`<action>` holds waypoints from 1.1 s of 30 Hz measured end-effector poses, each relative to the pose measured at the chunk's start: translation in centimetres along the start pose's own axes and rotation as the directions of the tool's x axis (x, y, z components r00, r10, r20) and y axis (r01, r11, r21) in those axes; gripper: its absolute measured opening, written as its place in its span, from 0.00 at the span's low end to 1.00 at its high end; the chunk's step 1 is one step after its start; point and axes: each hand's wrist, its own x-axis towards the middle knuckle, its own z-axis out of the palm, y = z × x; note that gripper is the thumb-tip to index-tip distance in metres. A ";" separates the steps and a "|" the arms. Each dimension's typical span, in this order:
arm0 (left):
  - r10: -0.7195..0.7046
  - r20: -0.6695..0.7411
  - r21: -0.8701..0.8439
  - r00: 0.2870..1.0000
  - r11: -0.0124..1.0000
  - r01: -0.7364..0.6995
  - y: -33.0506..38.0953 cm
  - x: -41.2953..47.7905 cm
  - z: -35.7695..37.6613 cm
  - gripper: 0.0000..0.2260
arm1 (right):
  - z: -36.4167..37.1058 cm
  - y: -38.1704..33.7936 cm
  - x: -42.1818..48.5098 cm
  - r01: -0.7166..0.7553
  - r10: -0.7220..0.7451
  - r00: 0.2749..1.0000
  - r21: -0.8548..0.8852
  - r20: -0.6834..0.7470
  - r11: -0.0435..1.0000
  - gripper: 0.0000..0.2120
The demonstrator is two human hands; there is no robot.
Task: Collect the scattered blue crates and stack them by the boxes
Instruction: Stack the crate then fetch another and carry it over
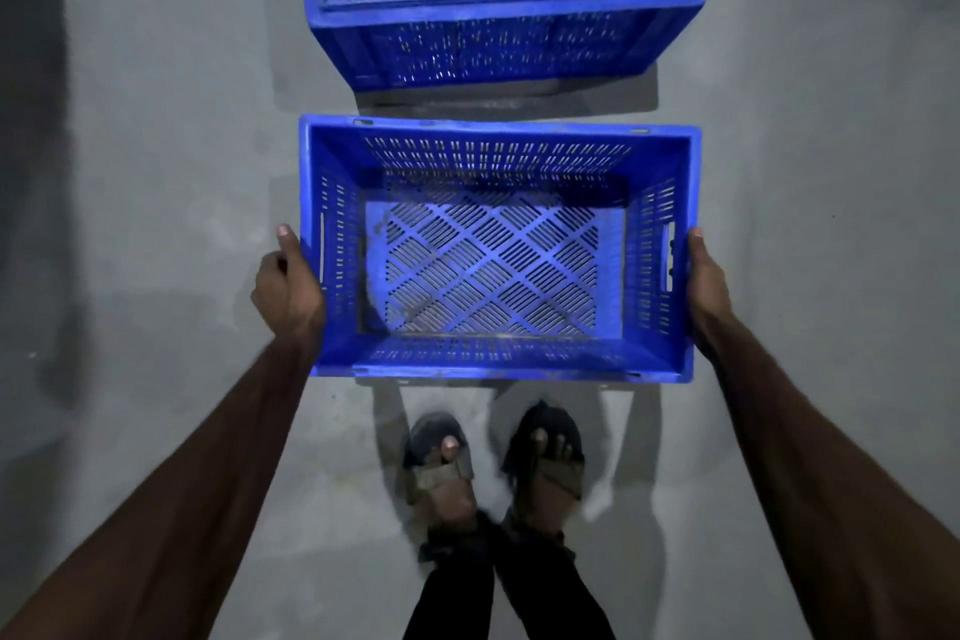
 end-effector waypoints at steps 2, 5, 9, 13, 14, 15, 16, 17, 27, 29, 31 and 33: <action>0.076 0.013 0.005 0.997 0.997 -0.076 1.0 0.5 0.4 0.29 | 0.2 -0.8 -0.2 0.117 -0.157 0.968 -0.201 -0.194 0.973 0.26; 0.007 0.112 0.029 0.994 1.000 -0.010 1.2 3.0 1.0 0.33 | 0.8 -1.7 0.7 0.147 -0.218 0.925 -0.234 -0.311 0.961 0.26; -0.130 0.270 -0.148 0.954 0.973 0.175 1.1 4.3 1.1 0.37 | 1.4 -1.8 2.6 0.058 -0.048 0.981 0.049 -0.188 0.997 0.28; -0.063 0.524 -0.240 0.850 0.946 0.218 1.3 5.5 0.7 0.40 | 0.3 -2.1 3.6 -0.023 0.020 0.999 0.114 0.026 0.993 0.38; -0.071 0.578 -0.211 0.813 0.949 0.233 1.4 5.9 0.6 0.42 | 0.1 -2.3 4.1 -0.048 0.040 0.996 0.092 0.083 0.995 0.40; -0.080 0.615 -0.178 0.784 0.955 0.237 1.6 6.2 0.6 0.43 | 0.0 -2.4 4.3 -0.066 0.057 0.991 0.071 0.117 0.995 0.42; -0.087 0.636 -0.151 0.766 0.960 0.234 1.7 6.4 0.7 0.44 | 0.2 -2.6 4.4 -0.077 0.068 0.988 0.060 0.139 0.995 0.43; -0.087 0.648 -0.139 0.757 0.963 0.230 1.8 6.5 0.9 0.44 | 0.4 -2.7 4.3 -0.083 0.076 0.987 0.051 0.140 0.995 0.43; -0.098 0.495 -0.204 0.863 0.953 0.225 0.6 3.2 -1.1 0.43 | 1.0 -3.1 1.0 -0.063 0.065 0.996 0.037 -0.054 0.997 0.41; -0.115 0.459 -0.223 0.881 0.945 0.240 0.5 2.0 -3.2 0.43 | 0.9 -3.8 -1.1 -0.079 0.079 0.997 0.028 -0.021 0.997 0.41; -0.144 0.434 -0.217 0.889 0.941 0.259 1.0 0.3 -5.8 0.43 | 0.2 -5.1 -4.0 -0.082 0.082 0.997 0.022 -0.009 0.996 0.41; -0.168 0.409 -0.214 0.897 0.938 0.273 1.7 -1.8 -9.0 0.43 | -0.6 -6.9 -7.9 -0.083 0.083 0.996 0.012 -0.021 0.997 0.39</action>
